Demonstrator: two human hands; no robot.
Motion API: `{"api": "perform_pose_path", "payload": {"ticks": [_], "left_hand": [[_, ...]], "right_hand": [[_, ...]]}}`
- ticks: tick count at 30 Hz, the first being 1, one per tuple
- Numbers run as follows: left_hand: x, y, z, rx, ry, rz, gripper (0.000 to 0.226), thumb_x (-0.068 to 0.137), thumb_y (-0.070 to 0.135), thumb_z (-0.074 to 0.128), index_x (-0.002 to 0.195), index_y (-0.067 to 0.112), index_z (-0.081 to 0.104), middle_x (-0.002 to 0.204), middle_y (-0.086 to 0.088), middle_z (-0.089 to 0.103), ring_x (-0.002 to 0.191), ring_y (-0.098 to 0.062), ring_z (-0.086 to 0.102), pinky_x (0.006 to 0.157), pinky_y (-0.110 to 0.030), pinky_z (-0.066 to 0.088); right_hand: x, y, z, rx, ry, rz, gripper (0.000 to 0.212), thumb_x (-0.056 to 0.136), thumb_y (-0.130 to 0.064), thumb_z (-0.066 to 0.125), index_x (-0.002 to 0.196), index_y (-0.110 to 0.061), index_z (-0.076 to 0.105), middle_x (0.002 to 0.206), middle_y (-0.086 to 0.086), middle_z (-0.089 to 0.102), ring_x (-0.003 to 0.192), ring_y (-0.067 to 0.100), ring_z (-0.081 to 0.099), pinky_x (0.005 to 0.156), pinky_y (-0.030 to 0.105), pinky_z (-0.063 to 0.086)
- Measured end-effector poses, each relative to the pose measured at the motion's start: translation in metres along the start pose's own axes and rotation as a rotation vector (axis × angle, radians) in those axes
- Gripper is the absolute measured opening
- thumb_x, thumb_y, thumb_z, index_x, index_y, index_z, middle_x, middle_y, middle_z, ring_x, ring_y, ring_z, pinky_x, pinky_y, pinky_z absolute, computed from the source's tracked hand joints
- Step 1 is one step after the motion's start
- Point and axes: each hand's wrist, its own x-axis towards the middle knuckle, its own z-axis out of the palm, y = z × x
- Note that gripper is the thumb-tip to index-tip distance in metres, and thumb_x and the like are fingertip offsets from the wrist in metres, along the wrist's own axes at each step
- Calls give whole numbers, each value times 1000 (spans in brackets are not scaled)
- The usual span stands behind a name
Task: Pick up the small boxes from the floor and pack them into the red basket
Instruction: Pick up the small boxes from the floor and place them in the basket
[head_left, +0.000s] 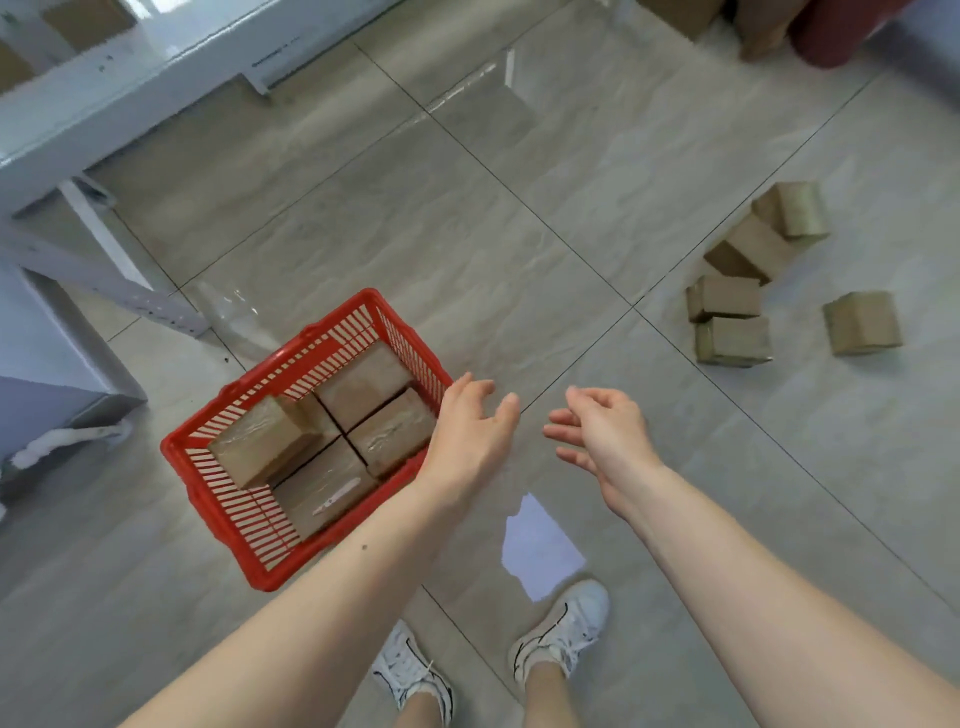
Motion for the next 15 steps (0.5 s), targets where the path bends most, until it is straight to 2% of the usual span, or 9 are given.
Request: {"api": "perform_pose_path", "payload": {"ticks": [2, 4, 8, 15], "left_hand": [[0, 20, 27, -27, -5, 13, 51, 94, 39, 48, 132, 5, 53, 149, -13, 43, 136, -24, 43, 113, -43, 35], [1, 40, 54, -55, -6, 21, 50, 96, 38, 49, 139, 10, 49, 154, -5, 39, 140, -17, 39, 116, -39, 33], [5, 79, 103, -53, -32, 23, 49, 96, 41, 50, 138, 15, 49, 150, -4, 42, 136, -19, 44, 113, -42, 37], [34, 151, 162, 4, -79, 52, 49, 96, 41, 50, 138, 16, 49, 150, -4, 43, 137, -18, 43, 114, -41, 36]], "right_hand": [[9, -7, -35, 33, 16, 4, 14, 98, -26, 52, 106, -14, 52, 95, 8, 67, 82, 20, 70, 73, 35, 54], [18, -14, -70, 53, 29, 2, 17, 98, -26, 53, 109, -13, 52, 96, 8, 67, 81, 20, 70, 70, 33, 54], [36, -28, -133, 72, 56, 8, 29, 98, -26, 53, 121, -9, 50, 96, 8, 67, 78, 19, 69, 66, 30, 51], [74, -64, -212, 148, 107, 24, 32, 98, -25, 53, 125, -9, 49, 97, 9, 67, 82, 21, 68, 67, 30, 52]]}}
